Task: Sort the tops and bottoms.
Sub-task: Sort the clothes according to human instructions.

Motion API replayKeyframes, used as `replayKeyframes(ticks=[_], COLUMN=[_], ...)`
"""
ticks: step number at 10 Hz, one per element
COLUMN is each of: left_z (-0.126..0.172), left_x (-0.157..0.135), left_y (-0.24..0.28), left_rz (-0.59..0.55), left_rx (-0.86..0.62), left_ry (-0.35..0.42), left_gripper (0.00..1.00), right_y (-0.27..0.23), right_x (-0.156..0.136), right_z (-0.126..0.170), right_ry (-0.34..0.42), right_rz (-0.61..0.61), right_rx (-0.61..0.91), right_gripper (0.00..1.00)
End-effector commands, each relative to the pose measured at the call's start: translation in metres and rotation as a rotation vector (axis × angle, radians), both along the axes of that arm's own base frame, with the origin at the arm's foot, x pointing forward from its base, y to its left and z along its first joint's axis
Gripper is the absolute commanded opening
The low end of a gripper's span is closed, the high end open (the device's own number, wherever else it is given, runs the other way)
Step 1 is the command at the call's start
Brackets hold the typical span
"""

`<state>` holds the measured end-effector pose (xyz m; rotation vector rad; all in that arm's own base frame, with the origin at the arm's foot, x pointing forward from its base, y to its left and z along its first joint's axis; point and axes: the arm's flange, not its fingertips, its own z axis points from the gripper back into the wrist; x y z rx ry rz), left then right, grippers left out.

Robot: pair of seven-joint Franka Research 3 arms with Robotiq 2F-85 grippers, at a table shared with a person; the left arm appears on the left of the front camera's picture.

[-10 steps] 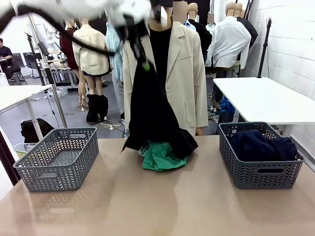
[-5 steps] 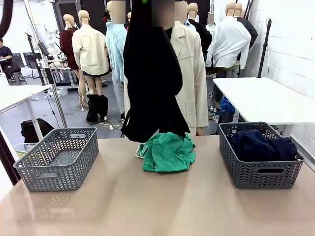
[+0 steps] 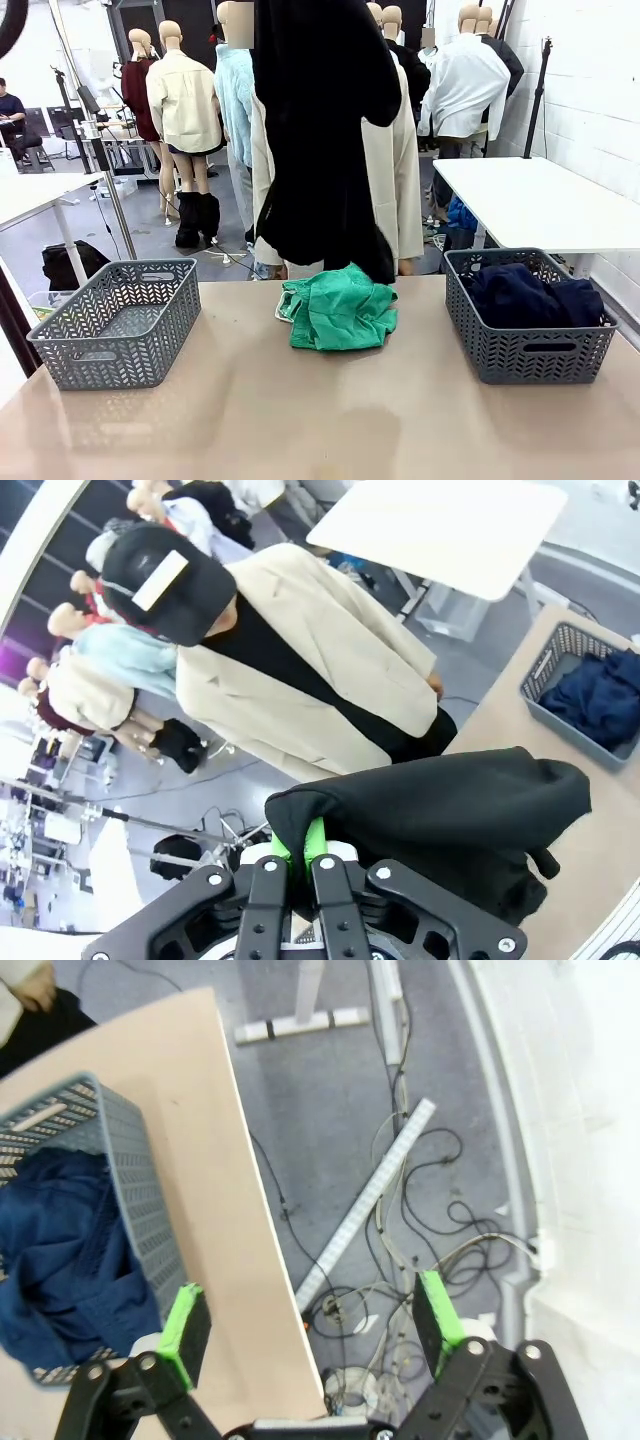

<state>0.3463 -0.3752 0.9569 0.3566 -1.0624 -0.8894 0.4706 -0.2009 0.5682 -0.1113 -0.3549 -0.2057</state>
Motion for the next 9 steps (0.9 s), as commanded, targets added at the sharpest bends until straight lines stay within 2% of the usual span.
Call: replayKeyframes(ticks=[1,9], left_z=[-0.0076,-0.0076], left_x=[0.0095,0.0095], left_y=[-0.0055,-0.0055], left_rz=[-0.029,-0.029], left_rx=[0.033,0.033], left_ry=[0.012,0.012], left_gripper=[0.00,0.00], right_y=[0.0004,0.0004], right_x=[-0.0005,-0.0005], right_z=[-0.0003,-0.0003], right_ry=[0.005,0.005], right_rz=[0.010,0.010], right_rx=[-0.013,-0.013], right_gripper=[1.00,1.00])
